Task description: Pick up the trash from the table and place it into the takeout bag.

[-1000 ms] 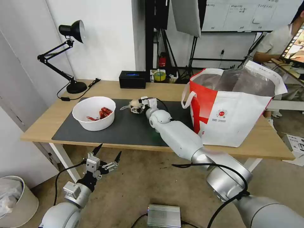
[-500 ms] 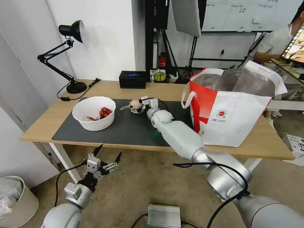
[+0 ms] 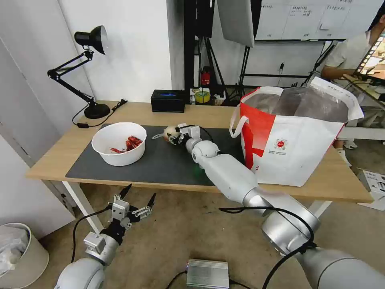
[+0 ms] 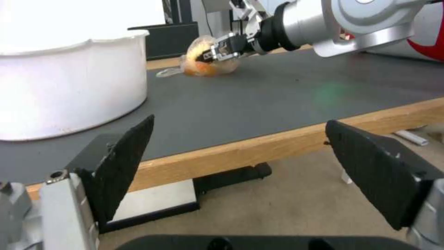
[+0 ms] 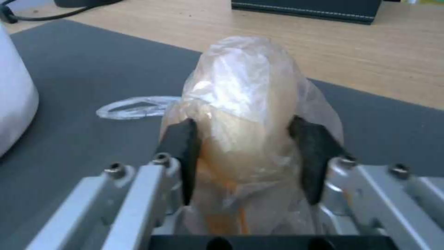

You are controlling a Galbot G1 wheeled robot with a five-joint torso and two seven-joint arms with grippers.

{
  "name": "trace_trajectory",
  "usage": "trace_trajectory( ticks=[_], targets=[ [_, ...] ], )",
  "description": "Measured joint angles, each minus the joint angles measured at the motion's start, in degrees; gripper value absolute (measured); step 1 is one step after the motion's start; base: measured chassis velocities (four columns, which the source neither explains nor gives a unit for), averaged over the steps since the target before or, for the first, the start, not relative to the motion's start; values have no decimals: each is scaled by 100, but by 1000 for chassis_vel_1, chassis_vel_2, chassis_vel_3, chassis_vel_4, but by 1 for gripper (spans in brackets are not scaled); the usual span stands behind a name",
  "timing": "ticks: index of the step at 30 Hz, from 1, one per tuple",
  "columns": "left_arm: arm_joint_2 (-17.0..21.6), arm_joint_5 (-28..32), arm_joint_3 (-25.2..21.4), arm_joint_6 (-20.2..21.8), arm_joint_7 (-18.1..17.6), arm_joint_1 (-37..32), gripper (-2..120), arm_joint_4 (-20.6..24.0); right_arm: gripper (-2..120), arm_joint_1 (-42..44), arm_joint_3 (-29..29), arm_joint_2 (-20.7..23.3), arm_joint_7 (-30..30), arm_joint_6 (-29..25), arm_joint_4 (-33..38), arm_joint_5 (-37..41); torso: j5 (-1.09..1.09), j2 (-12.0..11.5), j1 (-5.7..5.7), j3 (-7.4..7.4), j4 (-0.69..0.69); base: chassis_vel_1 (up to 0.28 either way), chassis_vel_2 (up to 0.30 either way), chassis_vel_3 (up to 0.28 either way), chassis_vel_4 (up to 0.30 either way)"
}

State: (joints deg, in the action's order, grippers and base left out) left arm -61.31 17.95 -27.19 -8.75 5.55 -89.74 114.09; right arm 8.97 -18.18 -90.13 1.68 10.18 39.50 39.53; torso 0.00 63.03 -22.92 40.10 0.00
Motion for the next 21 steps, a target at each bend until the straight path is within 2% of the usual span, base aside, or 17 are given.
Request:
trace_trajectory(
  ticks=[3,4,7,8,11,13,16,17,20,21],
  targets=[
    [1,2,-1,-4,-1,0,100,-3,24,49,12,7,-11,3,55,8,0,0,0,0,0,0,0,0,0],
    [1,2,-1,-4,-1,0,100,-3,24,49,12,7,-11,3,55,8,0,0,0,0,0,0,0,0,0],
    [8,17,-23,-30,-2,-17,100,-13,9,114,31,35,-92,47,260,32,0,-1,0,0,1,0,0,0,0],
    [8,17,-23,-30,-2,-17,100,-13,9,114,31,35,-92,47,260,32,0,-1,0,0,1,0,0,0,0],
    [28,43,-33,-67,-4,3,100,-50,1,179,-101,317,-360,212,921,254,0,0,0,0,2,0,0,0,0],
    [45,52,-33,-73,-4,28,100,-68,1,200,-168,442,-450,263,1156,325,0,0,0,0,2,0,0,0,0],
    [107,127,-19,-77,-5,99,100,-99,1,323,-330,889,-782,441,1977,494,0,0,0,0,0,0,0,0,0],
    [107,127,-19,-77,-5,99,100,-99,1,323,-330,889,-782,441,1977,494,0,0,0,0,0,0,0,0,0],
    [110,146,13,-77,-5,131,100,-88,1,713,-310,1555,-1154,578,3101,621,1,0,0,0,0,0,0,0,0],
    [110,146,13,-77,-5,131,100,-88,1,713,-310,1555,-1154,578,3101,621,1,0,0,0,0,0,0,0,0]
  ],
)
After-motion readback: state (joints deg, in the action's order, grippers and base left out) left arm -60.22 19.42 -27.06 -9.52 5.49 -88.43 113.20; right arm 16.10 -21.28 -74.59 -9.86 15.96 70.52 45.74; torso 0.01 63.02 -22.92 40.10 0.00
